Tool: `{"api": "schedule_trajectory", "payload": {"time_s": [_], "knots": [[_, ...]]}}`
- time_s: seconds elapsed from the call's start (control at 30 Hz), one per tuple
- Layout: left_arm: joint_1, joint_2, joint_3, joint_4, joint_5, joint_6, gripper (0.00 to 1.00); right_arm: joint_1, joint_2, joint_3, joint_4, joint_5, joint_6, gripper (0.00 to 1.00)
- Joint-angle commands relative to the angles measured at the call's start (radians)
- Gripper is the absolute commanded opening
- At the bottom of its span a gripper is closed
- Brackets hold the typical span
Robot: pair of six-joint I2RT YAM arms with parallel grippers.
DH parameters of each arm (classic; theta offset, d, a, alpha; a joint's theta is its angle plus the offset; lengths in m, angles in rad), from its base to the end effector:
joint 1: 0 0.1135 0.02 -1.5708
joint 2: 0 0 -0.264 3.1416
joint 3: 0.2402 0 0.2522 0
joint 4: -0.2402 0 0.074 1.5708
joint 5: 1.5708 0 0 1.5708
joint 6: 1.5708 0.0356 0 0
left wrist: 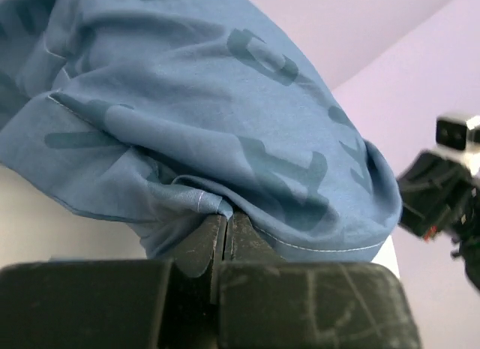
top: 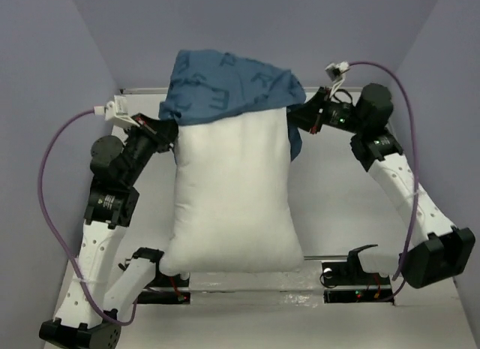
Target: Put the pillow into the pillowcase
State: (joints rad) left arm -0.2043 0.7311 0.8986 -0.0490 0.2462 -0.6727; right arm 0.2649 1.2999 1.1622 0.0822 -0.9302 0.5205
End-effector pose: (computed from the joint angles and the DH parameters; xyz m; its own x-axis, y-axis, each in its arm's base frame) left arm 0.1576 -0.0415 0.4026 -0.1797 -0.5799 -0.7946 0.4114 0.6894 -0.5962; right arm 0.2776 0.1049 0.3884 -0.5085 0.1700 -0.8441 -0.7794 0.3258 0.5351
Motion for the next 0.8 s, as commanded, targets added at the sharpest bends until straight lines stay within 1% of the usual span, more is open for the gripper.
{"api": "schedule_trajectory", "payload": {"time_s": [0.0, 0.03, 0.1, 0.13, 0.17, 0.27, 0.33, 0.37, 0.43, 0.47, 0.5, 0.53, 0.57, 0.6, 0.63, 0.67, 0.77], "knots": [[0.013, 0.108, 0.336, 0.115, 0.110, 0.002, 0.00, 0.004, -0.100, 0.317, 0.064, 0.007, 0.243, 0.00], [0.014, 0.123, 0.367, 0.104, 0.114, 0.004, 0.00, 0.004, -0.070, 0.336, 0.053, 0.014, 0.257, 0.00], [0.016, 0.140, 0.340, 0.129, 0.125, -0.016, 0.00, -0.006, -0.015, 0.347, 0.030, 0.007, 0.263, 0.00], [0.016, 0.143, 0.289, 0.152, 0.111, -0.022, 0.00, -0.006, 0.030, 0.326, 0.013, 0.016, 0.230, 0.00], [0.016, 0.143, 0.261, 0.159, 0.105, -0.024, 0.00, -0.006, 0.044, 0.298, 0.002, 0.063, 0.214, 0.00], [0.016, 0.136, 0.172, 0.199, 0.097, -0.048, 0.00, -0.006, 0.070, 0.170, 0.010, 0.125, 0.176, 0.00], [0.016, 0.128, 0.080, 0.216, 0.100, -0.073, 0.00, -0.006, 0.081, 0.110, 0.036, 0.162, 0.176, 0.00], [0.016, 0.125, 0.015, 0.239, 0.085, -0.079, 0.00, -0.006, 0.081, 0.046, 0.054, 0.191, 0.176, 0.00], [0.016, 0.117, -0.053, 0.258, 0.064, -0.087, 0.00, -0.006, 0.085, -0.025, 0.054, 0.252, 0.149, 0.00], [0.016, 0.116, -0.123, 0.274, 0.041, -0.088, 0.00, -0.006, 0.108, -0.101, 0.051, 0.316, 0.119, 0.00], [0.014, 0.116, -0.159, 0.279, 0.027, -0.087, 0.00, -0.006, 0.127, -0.139, 0.048, 0.347, 0.119, 0.00], [0.013, 0.110, -0.247, 0.313, 0.007, -0.087, 0.00, -0.006, 0.145, -0.175, 0.050, 0.369, 0.098, 0.00], [0.011, 0.108, -0.291, 0.325, -0.007, -0.081, 0.00, 0.003, 0.166, -0.209, 0.054, 0.413, 0.081, 0.00], [0.008, 0.113, -0.328, 0.330, -0.028, -0.073, 0.00, 0.004, 0.209, -0.264, 0.060, 0.424, 0.069, 0.00], [0.000, 0.110, -0.366, 0.342, -0.060, -0.068, 0.00, 0.004, 0.225, -0.289, 0.070, 0.426, 0.061, 0.00], [-0.015, 0.105, -0.442, 0.348, -0.073, -0.064, 0.00, 0.026, 0.234, -0.312, 0.080, 0.451, 0.053, 0.00], [-0.065, 0.053, -0.562, 0.339, -0.128, -0.051, 0.00, 0.066, 0.228, -0.374, 0.056, 0.522, 0.021, 0.00]]}}
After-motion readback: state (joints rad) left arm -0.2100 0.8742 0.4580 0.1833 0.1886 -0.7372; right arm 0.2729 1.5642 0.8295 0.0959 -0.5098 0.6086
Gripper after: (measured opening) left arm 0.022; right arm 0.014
